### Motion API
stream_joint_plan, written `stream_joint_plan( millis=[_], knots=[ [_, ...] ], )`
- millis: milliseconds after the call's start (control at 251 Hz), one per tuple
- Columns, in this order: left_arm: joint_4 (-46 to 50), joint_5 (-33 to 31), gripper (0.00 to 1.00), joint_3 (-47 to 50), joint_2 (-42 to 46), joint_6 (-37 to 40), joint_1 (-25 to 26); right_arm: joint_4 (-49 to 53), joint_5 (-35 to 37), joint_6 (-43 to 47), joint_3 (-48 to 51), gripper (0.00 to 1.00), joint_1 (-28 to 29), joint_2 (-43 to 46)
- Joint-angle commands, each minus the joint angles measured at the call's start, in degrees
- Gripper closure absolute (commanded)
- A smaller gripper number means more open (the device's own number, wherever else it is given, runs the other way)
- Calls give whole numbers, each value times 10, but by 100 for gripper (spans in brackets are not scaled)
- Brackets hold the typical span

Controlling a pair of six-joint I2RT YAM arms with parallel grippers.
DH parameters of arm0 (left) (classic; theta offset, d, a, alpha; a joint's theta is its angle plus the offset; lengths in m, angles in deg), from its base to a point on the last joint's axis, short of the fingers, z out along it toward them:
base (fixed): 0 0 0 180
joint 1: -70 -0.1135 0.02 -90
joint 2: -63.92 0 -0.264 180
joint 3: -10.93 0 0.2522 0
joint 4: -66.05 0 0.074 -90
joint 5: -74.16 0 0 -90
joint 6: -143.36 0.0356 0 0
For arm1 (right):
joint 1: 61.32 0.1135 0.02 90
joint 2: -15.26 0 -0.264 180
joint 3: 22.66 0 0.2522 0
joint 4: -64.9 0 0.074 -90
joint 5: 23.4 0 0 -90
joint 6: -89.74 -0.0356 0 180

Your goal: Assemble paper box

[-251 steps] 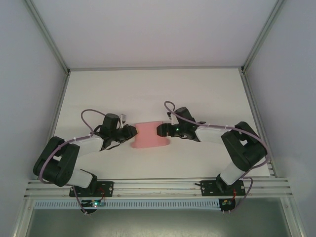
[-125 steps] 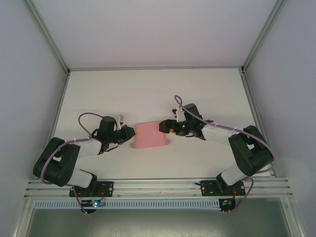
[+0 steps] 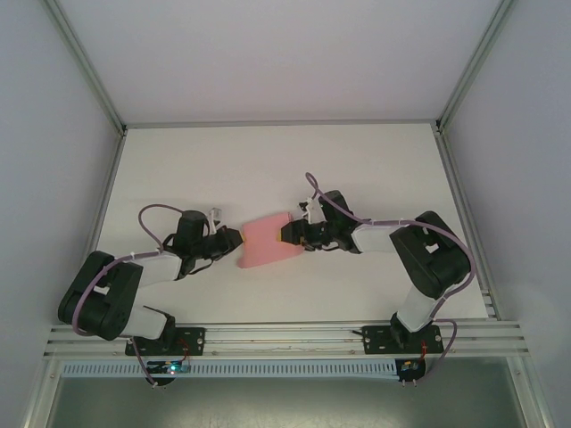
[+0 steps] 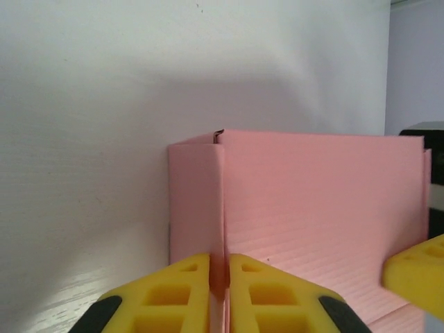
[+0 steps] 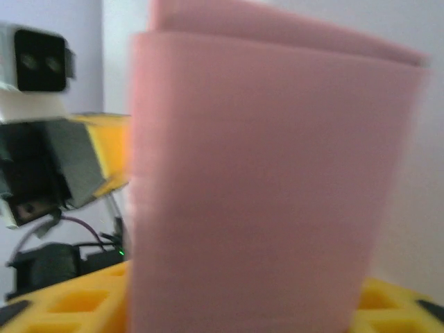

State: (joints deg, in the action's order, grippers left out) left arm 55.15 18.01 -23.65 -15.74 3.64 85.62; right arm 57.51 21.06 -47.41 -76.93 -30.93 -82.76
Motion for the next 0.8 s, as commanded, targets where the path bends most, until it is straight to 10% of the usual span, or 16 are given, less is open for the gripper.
stream_joint_plan(
  millis=[0,152,499,794],
  knots=[
    [42,-20,80,-19,38,31,-4,-55,-22,-25,-1,53,-9,35],
    [84,-102,0,-68,136,125,2,-14,-8,-16,2,53,-24,80],
    [310,-126,0,-257,195,681,185,220,-4,-34,-105,50,-70,112],
    [313,-166,0,-279,117,811,241,273,-3,-149,-133,64,-116,145]
  ],
)
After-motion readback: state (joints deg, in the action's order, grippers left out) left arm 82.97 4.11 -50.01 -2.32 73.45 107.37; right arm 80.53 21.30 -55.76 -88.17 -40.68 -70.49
